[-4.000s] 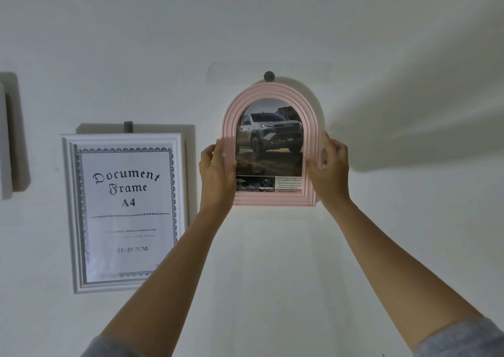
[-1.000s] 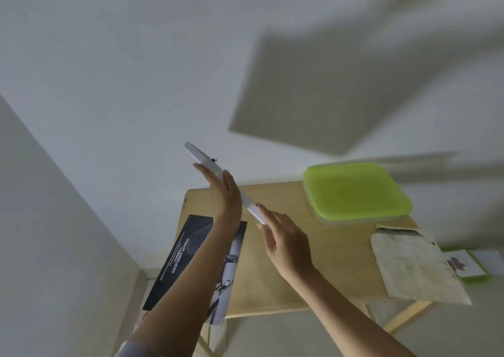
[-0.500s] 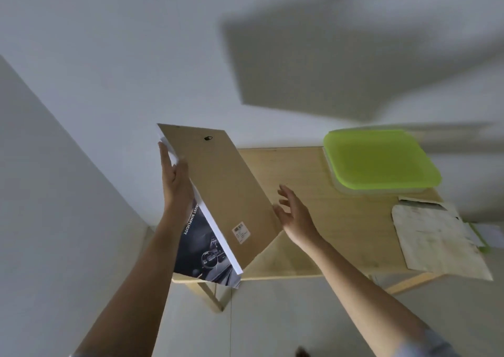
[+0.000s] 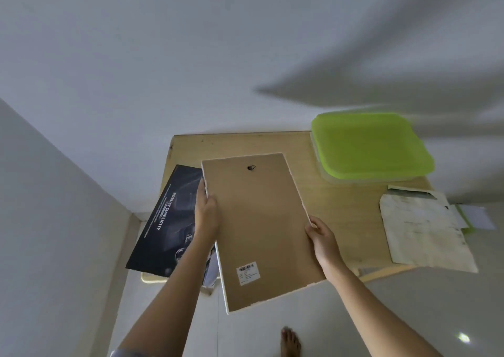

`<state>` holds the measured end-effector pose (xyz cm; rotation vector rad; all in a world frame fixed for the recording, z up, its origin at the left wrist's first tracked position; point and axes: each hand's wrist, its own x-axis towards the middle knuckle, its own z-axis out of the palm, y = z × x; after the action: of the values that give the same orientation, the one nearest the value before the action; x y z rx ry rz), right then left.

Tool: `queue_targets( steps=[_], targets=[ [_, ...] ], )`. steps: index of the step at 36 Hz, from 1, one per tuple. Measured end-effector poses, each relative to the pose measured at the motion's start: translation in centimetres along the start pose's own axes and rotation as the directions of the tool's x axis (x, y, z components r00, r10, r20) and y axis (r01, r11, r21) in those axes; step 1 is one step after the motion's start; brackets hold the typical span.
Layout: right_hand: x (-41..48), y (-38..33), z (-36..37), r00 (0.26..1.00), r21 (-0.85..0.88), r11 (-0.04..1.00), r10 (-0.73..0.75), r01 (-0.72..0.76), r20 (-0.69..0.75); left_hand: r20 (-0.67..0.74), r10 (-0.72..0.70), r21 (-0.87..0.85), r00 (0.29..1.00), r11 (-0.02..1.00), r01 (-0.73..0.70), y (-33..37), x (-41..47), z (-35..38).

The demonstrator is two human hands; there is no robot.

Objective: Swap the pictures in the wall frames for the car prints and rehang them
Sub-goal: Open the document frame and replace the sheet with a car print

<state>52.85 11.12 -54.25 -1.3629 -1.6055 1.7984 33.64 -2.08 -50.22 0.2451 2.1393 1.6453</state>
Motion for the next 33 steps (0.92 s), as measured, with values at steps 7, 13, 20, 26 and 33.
queue_targets(
  steps=[7, 13, 20, 26, 33],
  targets=[
    [-0.1, 2.8, -3.6, 0.987, -0.098, 0.995, -0.022, 0.007, -0.157, 0.12, -0.032, 0.174, 0.992, 0.985, 0.011, -3.5, -1.9, 4.7],
    [0.3, 3.9, -4.6, 0.982, -0.35, 0.931, -0.15, 0.101, -0.116, 0.14, -0.123, 0.324, 0.982, 0.943, 0.072, -5.5, -1.4, 6.3],
    [1.4, 4.4, -4.6, 0.962, -0.575, 0.805, -0.25, 0.146, -0.106, 0.106, -0.071, 0.404, 0.992, 0.915, 0.022, -6.1, -0.6, 6.7],
    [1.5, 4.1, -4.3, 0.958, -0.6, 0.783, -0.271, 0.164, -0.091, 0.079, -0.025, 0.413, 0.997, 0.91, -0.01, -6.5, -0.6, 6.3],
    [1.2, 3.8, -4.4, 0.95, -0.548, 0.821, -0.28, 0.16, -0.141, 0.077, 0.0, 0.417, 0.997, 0.908, -0.032, -6.9, -0.4, 6.3]
  ],
)
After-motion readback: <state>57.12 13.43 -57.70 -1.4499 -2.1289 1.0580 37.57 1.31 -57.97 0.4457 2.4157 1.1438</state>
